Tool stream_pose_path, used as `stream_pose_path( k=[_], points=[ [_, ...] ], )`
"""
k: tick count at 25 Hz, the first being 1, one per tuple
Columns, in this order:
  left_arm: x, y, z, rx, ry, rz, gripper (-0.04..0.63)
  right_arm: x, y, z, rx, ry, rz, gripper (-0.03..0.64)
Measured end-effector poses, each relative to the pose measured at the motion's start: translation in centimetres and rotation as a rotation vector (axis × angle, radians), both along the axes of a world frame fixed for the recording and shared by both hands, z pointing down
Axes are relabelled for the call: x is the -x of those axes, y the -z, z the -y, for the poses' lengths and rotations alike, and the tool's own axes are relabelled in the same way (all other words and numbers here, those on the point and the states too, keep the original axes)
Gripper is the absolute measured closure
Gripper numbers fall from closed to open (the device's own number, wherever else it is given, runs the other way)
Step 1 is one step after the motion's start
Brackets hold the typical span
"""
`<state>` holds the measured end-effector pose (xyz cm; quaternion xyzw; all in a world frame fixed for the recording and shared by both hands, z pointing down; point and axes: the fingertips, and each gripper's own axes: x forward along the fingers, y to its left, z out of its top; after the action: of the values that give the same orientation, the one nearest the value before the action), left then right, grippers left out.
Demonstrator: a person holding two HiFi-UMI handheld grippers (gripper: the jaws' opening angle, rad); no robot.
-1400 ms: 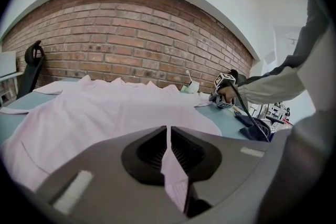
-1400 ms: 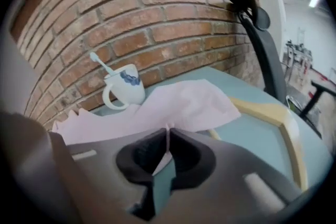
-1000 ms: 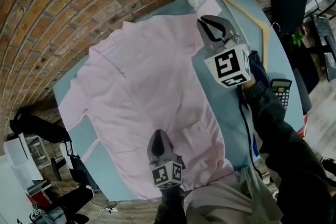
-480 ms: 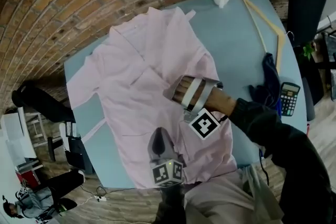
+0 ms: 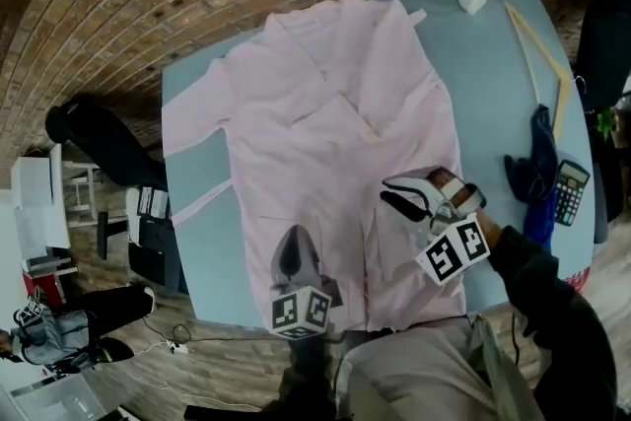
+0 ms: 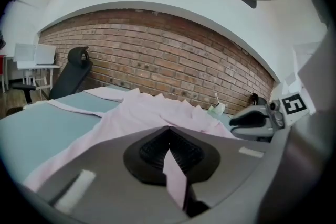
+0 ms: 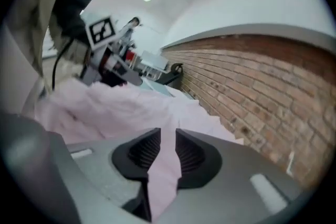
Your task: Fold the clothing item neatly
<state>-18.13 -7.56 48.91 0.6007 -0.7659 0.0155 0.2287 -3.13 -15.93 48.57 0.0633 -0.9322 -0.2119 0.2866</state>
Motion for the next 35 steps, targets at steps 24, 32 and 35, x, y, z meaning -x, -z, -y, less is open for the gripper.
stream_pose_path(
  k=[24, 32, 35],
  points=[
    [43.7, -3.5, 0.8, 0.248, 0.162, 0.003, 0.476, 9.5, -9.9, -9.9, 0.422, -0.532, -0.125, 0.523],
    [48.2, -10.0, 9.2, 0.313, -0.011, -0.018, 0.273, 9.6, -9.8, -9.6, 0.402, -0.574, -0.109, 0.523],
    [47.9, -10.9, 10.2, 0.249, -0.038, -0.175, 0.326, 9.6, -9.9, -9.5, 0.399, -0.591, -0.103, 0.523]
  ],
)
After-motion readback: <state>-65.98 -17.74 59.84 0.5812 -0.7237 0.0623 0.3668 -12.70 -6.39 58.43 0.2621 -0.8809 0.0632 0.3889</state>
